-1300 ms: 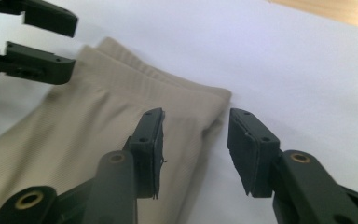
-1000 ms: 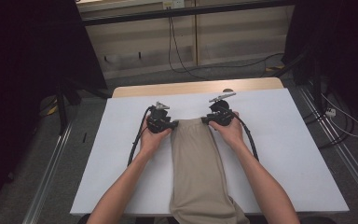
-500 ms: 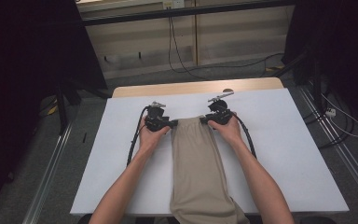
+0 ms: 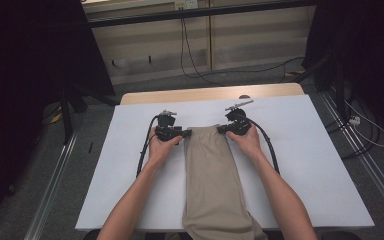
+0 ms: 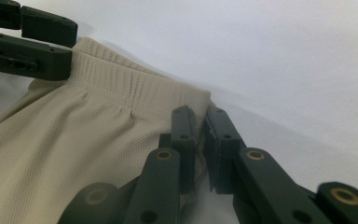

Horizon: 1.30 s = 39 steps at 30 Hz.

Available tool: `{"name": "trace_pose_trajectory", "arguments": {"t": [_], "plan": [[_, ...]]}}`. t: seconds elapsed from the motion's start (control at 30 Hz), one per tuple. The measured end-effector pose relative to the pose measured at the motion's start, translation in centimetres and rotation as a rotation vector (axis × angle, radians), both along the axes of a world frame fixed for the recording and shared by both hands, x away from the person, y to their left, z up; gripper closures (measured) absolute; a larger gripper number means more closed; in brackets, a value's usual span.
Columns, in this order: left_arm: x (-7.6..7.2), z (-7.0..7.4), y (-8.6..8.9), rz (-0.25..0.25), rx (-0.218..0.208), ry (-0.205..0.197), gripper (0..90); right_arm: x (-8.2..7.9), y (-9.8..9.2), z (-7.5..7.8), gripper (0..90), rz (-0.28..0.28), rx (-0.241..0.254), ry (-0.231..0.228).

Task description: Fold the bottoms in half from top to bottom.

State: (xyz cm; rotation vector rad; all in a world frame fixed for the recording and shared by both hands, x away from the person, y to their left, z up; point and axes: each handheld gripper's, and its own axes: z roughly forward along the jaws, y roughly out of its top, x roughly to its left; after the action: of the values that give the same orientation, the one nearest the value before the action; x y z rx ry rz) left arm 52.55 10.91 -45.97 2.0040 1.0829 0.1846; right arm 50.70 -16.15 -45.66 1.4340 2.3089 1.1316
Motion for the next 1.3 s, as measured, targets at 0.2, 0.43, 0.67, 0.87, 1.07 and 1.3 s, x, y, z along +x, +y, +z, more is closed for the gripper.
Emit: {"name": "trace_pose_trajectory", "arguments": {"t": [0.2, 0.43, 0.67, 0.87, 1.07, 1.3], "plan": [[-0.3, 0.0, -0.4, -0.020, -0.022, 0.035, 66.5, -0.2, 0.0, 0.1, 82.8, -0.002, 0.002, 0.003], [-0.8, 0.1, -0.9, 0.004, -0.021, 0.005, 80.1, -0.7, -0.2, 0.3, 83.1, 0.000, 0.024, -0.003], [-0.2, 2.4, -0.7, 0.029, -0.075, -0.050, 80.7, -0.6, -0.5, 2.9, 83.0, -0.013, 0.058, -0.087], [0.9, 6.2, -0.5, 0.036, -0.067, -0.136, 80.6, 0.0, -0.6, 5.8, 82.9, -0.025, 0.117, -0.155], [2.2, 8.8, -0.8, 0.040, -0.074, -0.197, 80.5, 1.0, -0.7, 8.6, 82.8, -0.044, 0.144, -0.207], [3.4, 11.9, -1.4, 0.054, -0.083, -0.251, 80.5, 1.8, -0.9, 12.0, 82.8, -0.050, 0.147, -0.272]]}}
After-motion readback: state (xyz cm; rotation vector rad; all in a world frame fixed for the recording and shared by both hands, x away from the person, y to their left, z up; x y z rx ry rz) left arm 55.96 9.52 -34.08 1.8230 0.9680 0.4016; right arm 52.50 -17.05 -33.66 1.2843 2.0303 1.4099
